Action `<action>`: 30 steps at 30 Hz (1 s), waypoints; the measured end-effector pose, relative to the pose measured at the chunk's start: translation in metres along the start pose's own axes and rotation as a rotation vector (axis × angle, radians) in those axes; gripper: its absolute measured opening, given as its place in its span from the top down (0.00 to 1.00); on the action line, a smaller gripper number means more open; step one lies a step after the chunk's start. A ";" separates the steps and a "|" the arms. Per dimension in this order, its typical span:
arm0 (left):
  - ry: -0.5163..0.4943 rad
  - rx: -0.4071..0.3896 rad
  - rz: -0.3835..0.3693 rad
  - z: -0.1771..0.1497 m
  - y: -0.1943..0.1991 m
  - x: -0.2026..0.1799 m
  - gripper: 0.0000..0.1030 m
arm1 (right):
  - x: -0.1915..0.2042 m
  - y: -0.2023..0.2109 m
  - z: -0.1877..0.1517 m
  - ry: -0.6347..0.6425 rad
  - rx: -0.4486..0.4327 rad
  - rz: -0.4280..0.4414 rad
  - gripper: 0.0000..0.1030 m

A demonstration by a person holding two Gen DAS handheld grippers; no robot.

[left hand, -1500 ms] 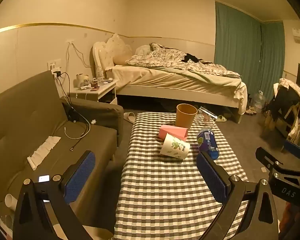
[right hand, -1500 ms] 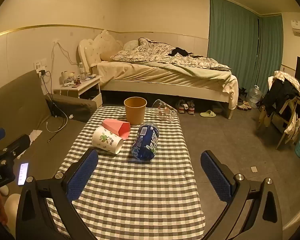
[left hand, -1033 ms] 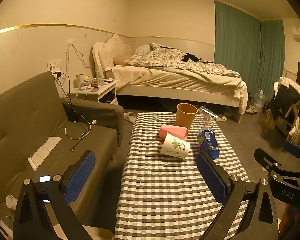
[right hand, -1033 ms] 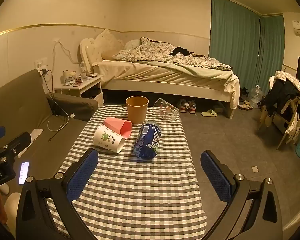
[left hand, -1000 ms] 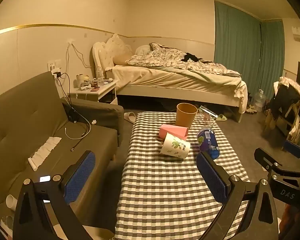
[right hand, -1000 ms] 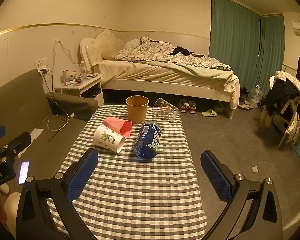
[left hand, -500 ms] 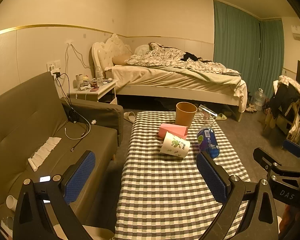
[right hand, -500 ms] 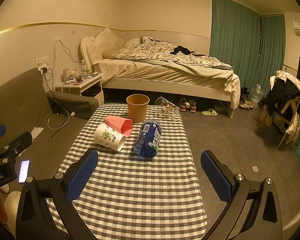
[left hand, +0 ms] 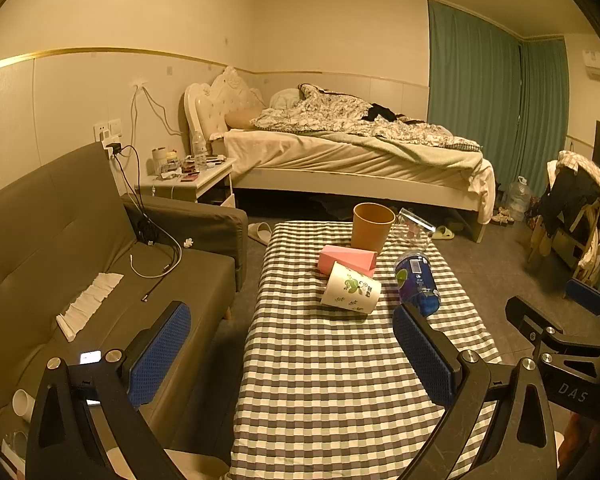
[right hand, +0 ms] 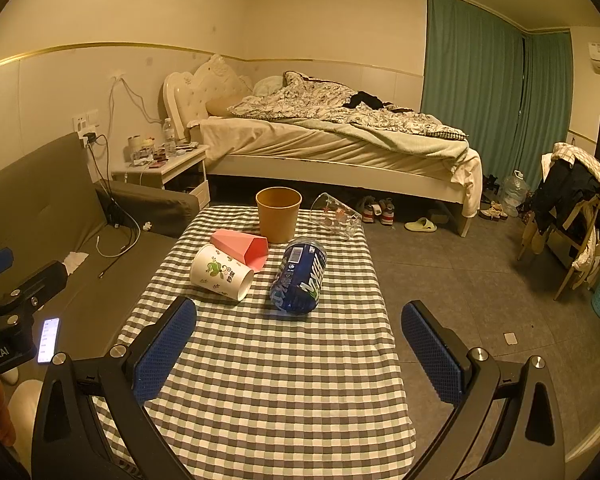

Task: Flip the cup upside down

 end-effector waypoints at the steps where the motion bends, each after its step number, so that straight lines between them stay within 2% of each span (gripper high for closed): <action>1: 0.000 0.000 0.000 0.000 0.000 0.000 0.00 | 0.000 0.000 0.000 0.000 0.000 -0.001 0.00; 30: -0.003 0.003 0.002 0.000 0.000 0.000 0.00 | 0.002 0.000 -0.002 0.000 0.000 0.002 0.00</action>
Point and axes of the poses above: each gripper's, at about its wrist camera, not at the fingertips, and y roughly against the way its jaws point, x to its left, z to its top, the point moved 8 cm from there along -y, roughly the way its jaws point, and after that the axes turned 5 degrees about -z, right-handed, at the moved point
